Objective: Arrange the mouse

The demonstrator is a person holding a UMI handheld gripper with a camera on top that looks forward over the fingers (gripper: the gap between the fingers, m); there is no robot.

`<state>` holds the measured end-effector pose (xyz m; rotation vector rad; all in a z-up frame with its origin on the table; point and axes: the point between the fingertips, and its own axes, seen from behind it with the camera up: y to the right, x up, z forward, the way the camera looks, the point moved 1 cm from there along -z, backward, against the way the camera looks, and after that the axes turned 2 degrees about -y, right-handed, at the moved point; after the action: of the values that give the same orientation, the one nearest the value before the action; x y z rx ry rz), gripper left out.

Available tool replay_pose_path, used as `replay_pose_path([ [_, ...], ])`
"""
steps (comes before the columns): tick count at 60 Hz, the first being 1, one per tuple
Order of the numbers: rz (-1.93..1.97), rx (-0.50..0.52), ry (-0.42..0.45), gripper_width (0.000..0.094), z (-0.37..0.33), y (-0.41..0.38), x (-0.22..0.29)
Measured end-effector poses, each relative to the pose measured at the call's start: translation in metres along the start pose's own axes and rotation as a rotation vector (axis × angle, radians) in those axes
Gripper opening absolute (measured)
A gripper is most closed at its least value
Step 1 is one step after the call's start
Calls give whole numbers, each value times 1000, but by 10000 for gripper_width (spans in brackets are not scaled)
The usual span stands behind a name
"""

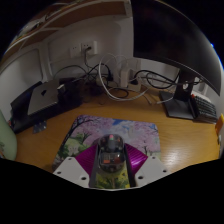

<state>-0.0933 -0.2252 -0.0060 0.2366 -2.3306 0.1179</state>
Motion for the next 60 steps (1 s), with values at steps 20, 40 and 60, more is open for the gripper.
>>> replay_pose_path([
  [20,19,24,-47,863,-126,15,19],
  [40,89,-55,-37,860,-288,60,-7],
  [60,75,-84,-8,861,-329,66,-21],
])
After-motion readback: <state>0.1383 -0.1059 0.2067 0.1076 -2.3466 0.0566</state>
